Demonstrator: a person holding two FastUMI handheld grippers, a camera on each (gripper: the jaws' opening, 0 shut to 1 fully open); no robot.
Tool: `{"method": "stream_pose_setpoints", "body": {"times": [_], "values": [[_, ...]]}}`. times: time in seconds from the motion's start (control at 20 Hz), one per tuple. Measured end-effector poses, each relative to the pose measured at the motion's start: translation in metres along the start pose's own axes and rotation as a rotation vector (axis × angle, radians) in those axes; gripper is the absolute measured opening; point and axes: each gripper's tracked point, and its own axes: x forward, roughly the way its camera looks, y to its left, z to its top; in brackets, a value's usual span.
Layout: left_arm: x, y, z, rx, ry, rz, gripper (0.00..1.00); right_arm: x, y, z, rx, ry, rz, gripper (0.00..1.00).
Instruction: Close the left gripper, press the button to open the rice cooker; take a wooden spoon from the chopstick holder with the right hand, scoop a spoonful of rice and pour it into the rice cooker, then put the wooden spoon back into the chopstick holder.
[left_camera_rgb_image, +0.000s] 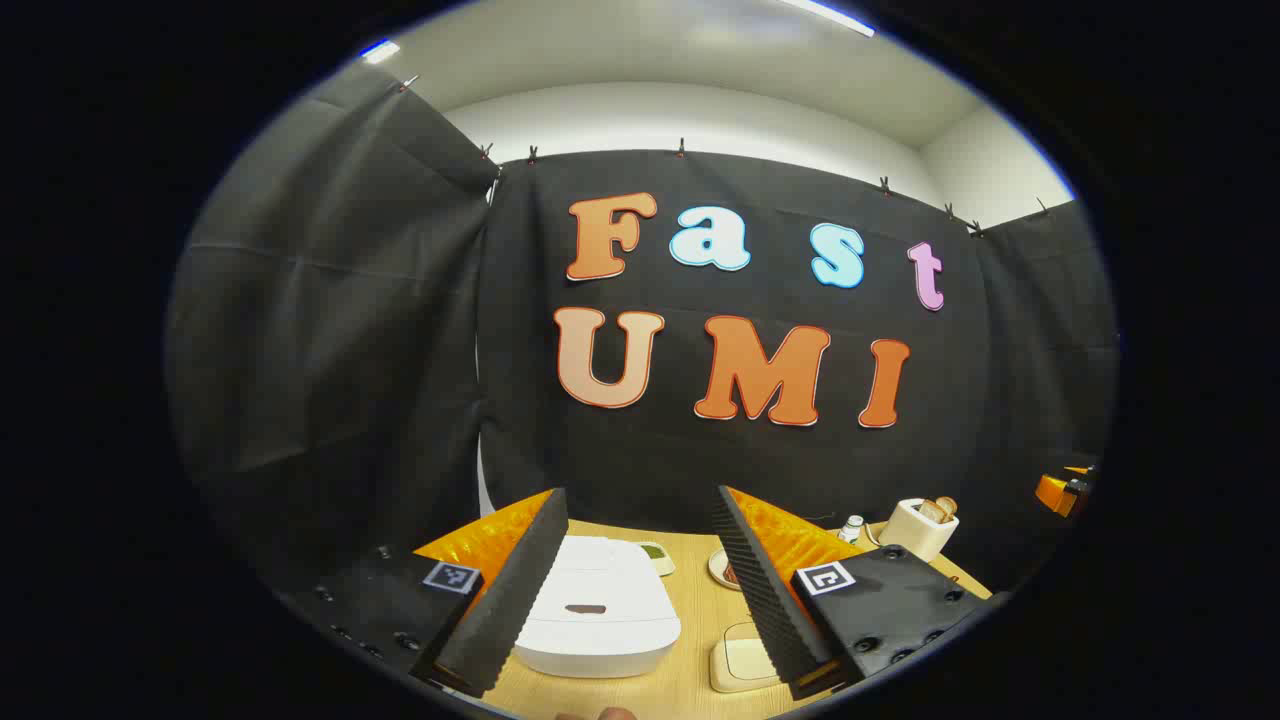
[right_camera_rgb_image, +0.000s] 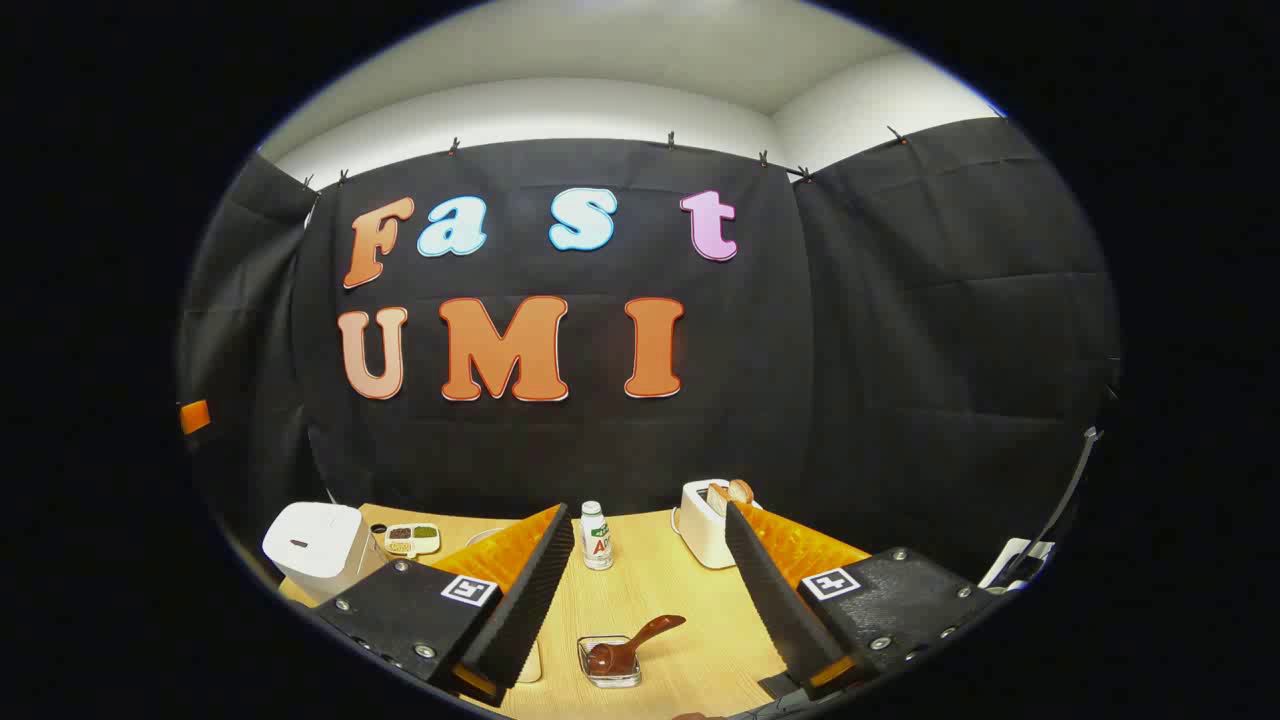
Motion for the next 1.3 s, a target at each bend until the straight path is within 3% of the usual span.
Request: {"method": "stream_pose_setpoints", "body": {"times": [0.55, 0.6, 0.7, 1.0, 1.05, 1.1, 1.3], "values": [[-0.011, 0.008, -0.003, -0.005, 0.014, 0.006, 1.0, 0.001, 0.013, -0.009, 0.001, 0.024, 0.038, 0.95], [-0.012, 0.008, -0.002, -0.006, 0.012, 0.006, 0.99, 0.001, 0.014, -0.011, 0.0, 0.03, 0.041, 1.0], [-0.012, 0.01, 0.0, -0.004, 0.006, 0.009, 1.0, 0.002, 0.012, -0.01, -0.008, 0.03, 0.035, 0.95], [-0.011, 0.012, -0.002, -0.007, 0.01, 0.012, 1.0, 0.002, 0.009, -0.005, -0.004, 0.02, 0.029, 0.95], [-0.01, 0.012, -0.002, -0.008, 0.014, 0.009, 0.99, 0.003, 0.01, -0.006, -0.002, 0.021, 0.031, 1.0], [-0.009, 0.013, -0.002, -0.007, 0.018, 0.008, 0.99, 0.003, 0.011, -0.006, -0.003, 0.023, 0.034, 0.95], [-0.004, 0.01, -0.004, -0.008, 0.029, -0.012, 1.0, 0.004, 0.011, -0.007, -0.013, 0.025, 0.039, 0.95]]}}
